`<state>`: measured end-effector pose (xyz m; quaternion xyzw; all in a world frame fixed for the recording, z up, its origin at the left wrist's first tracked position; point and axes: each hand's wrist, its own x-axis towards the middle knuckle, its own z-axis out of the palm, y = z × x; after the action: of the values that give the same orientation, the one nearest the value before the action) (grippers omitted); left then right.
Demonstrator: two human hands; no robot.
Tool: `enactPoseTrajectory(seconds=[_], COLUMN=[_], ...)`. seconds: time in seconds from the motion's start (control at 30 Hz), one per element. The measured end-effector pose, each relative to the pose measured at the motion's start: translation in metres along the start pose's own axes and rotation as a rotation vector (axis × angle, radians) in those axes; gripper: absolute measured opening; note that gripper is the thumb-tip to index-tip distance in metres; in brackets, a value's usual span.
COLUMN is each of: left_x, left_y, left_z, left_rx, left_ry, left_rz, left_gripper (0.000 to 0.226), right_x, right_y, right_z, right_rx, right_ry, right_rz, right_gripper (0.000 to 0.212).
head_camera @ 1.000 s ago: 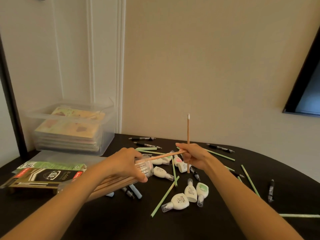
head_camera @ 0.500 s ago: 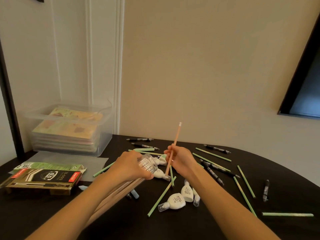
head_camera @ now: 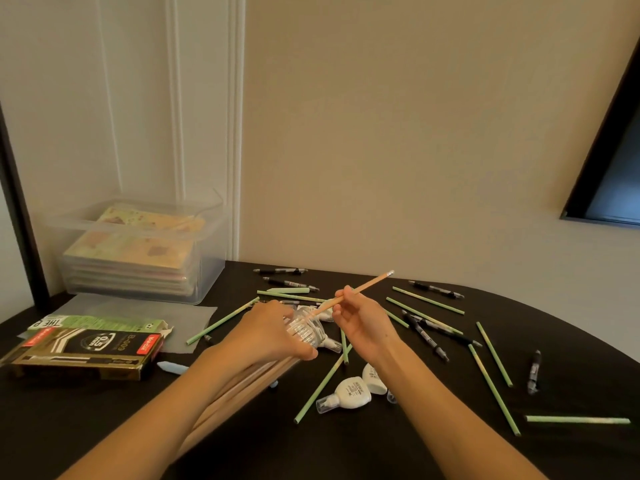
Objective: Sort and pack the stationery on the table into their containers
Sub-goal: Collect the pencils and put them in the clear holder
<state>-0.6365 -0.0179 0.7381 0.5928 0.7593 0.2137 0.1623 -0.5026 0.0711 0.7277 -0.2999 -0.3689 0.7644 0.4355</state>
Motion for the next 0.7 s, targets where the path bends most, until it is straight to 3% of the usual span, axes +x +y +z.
enactPoseTrajectory(seconds=[0.2,0.33,0.43,0.57,0.7], left_x=[0.000,0.001,0.001,-0.002,-0.004], left_y=[-0.005,-0.012,-0.012,-0.009,-0.008], left_z=[0.016,0.025,0.026,0.025,0.024], left_rx=[-0.008,-0.061,-0.083,-0.106,-0.132], left_ry=[-0.003,0.012,0.006,0.004,0.012], left_rz=[-0.010,-0.056,-0.069,-0.064,-0.049], left_gripper=[0.051,0.071,0.071,0.063,0.048], right_x=[-0.016,-0.018,-0.018,-0.023,-0.026], right_y=[0.011,0.006,0.007,0.009,0.013], right_z=[-0.005,-0.013,-0.015,-0.005,0.007], right_rx=[-0.440,-0.343,-0.224,-0.452,-0.538], right_ry=[-0.201,-0.121,-0.020,-0.044,-0.050], right_rz=[0.063,0.013,-0.037,-0.062,0.051], right_gripper=[0.015,0.029,0.030,0.018,0.013])
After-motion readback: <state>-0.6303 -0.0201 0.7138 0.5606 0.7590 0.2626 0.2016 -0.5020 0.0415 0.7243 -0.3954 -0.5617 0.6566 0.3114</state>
